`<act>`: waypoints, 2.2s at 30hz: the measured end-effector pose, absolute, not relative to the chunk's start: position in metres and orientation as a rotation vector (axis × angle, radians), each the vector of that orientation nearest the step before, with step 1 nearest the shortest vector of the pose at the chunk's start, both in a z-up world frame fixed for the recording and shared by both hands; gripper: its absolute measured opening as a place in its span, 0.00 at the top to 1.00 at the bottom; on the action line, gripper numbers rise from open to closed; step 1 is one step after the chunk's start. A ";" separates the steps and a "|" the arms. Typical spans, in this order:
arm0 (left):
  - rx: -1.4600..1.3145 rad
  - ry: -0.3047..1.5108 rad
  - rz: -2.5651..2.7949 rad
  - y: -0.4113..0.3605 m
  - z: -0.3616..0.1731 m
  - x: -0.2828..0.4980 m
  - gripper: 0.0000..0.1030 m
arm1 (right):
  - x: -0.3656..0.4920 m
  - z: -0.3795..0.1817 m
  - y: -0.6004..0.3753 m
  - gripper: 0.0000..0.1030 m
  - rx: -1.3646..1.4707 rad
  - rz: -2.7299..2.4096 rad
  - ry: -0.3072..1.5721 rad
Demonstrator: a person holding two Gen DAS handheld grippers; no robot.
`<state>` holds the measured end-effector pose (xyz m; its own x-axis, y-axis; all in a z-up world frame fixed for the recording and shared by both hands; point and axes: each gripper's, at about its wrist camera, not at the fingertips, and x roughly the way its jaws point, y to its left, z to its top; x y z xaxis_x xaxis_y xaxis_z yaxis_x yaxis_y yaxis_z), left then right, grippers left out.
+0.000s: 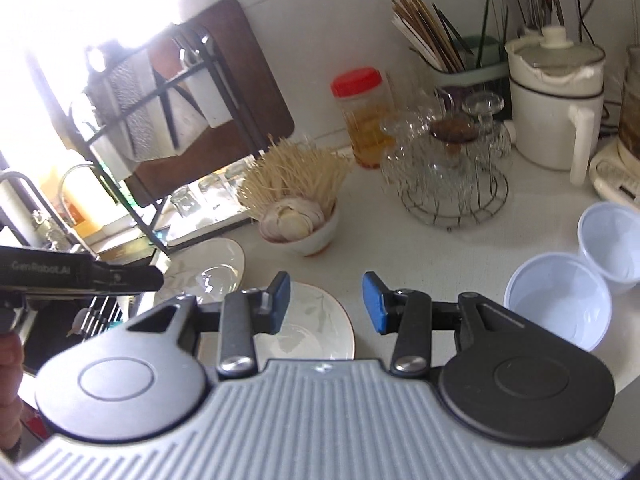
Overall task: Organize plates and bowls
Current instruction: 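Raise both grippers and move toward the second white leaf-pattern plate, then close both grippers on the rim of the second white plate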
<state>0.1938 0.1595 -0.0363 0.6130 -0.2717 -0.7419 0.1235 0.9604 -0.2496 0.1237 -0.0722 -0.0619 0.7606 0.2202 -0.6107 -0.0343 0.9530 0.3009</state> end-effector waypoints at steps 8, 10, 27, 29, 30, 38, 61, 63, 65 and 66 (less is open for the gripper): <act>-0.177 0.858 -0.221 0.157 -0.023 0.178 0.63 | 0.111 -0.044 -0.070 0.57 0.268 0.171 0.687; -0.186 0.860 -0.221 0.159 -0.024 0.178 0.63 | 0.111 -0.042 -0.070 0.57 0.273 0.171 0.689; -0.205 0.854 -0.203 0.190 -0.024 0.218 0.63 | 0.139 -0.037 -0.057 0.57 0.300 0.167 0.700; -0.206 0.851 -0.201 0.196 -0.023 0.225 0.63 | 0.145 -0.036 -0.053 0.57 0.303 0.172 0.703; -0.208 0.849 -0.205 0.198 -0.023 0.229 0.63 | 0.148 -0.036 -0.051 0.57 0.300 0.174 0.702; -0.232 0.879 -0.196 0.227 -0.043 0.252 0.61 | 0.177 -0.045 -0.034 0.58 0.301 0.164 0.751; -0.265 0.975 -0.175 0.319 -0.119 0.329 0.47 | 0.253 -0.104 0.020 0.39 0.375 0.086 0.954; -0.259 0.983 -0.170 0.328 -0.127 0.332 0.47 | 0.258 -0.110 0.026 0.39 0.375 0.086 0.981; -0.263 0.994 -0.167 0.335 -0.136 0.337 0.47 | 0.263 -0.116 0.034 0.39 0.373 0.090 0.993; -0.270 1.000 -0.164 0.339 -0.140 0.339 0.47 | 0.266 -0.119 0.038 0.39 0.372 0.095 1.001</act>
<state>0.3394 0.3389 -0.1404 0.5316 -0.2589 -0.8065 0.0129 0.9545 -0.2979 0.2661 0.0381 -0.1192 0.5414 0.2469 -0.8037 0.0912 0.9330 0.3481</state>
